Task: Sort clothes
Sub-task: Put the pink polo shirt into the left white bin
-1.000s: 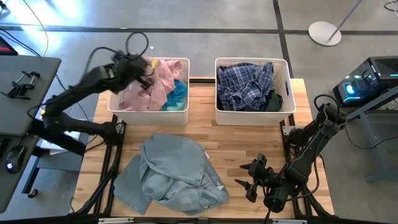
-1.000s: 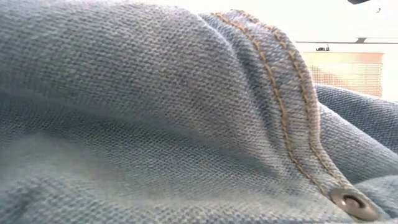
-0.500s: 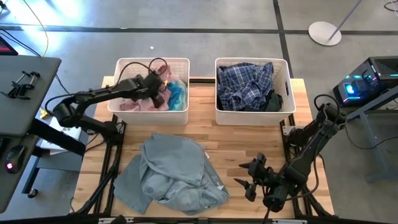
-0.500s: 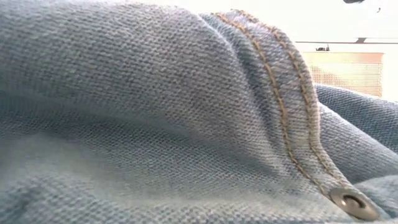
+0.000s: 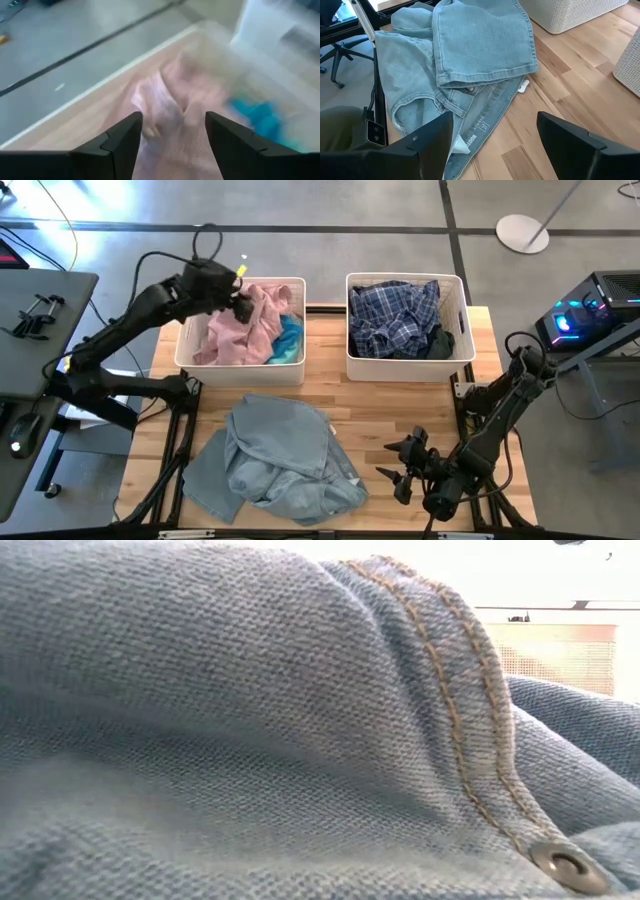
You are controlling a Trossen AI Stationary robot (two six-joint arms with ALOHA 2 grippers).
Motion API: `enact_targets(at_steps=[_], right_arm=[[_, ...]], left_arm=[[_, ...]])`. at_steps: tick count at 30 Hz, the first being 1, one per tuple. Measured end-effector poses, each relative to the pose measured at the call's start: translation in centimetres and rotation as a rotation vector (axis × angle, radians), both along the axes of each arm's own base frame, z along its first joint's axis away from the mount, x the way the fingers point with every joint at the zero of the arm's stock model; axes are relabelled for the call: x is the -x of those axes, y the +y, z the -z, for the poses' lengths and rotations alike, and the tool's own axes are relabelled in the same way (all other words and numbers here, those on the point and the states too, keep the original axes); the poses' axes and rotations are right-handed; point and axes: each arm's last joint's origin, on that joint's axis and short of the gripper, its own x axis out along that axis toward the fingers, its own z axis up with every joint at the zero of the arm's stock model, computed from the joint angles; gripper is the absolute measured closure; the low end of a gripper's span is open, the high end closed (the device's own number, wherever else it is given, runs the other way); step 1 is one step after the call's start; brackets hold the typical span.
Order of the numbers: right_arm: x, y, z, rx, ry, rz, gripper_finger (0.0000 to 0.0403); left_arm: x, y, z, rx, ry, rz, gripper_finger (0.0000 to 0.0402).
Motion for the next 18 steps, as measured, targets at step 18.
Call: enact_targets(at_steps=[18], right_arm=[[0.0, 0.0, 0.0, -0.028, -0.020, 0.030, 0.0126]], left_arm=[[-3.4, -2.2, 16.3, 0.177, 0.084, 0.272, 0.0264]])
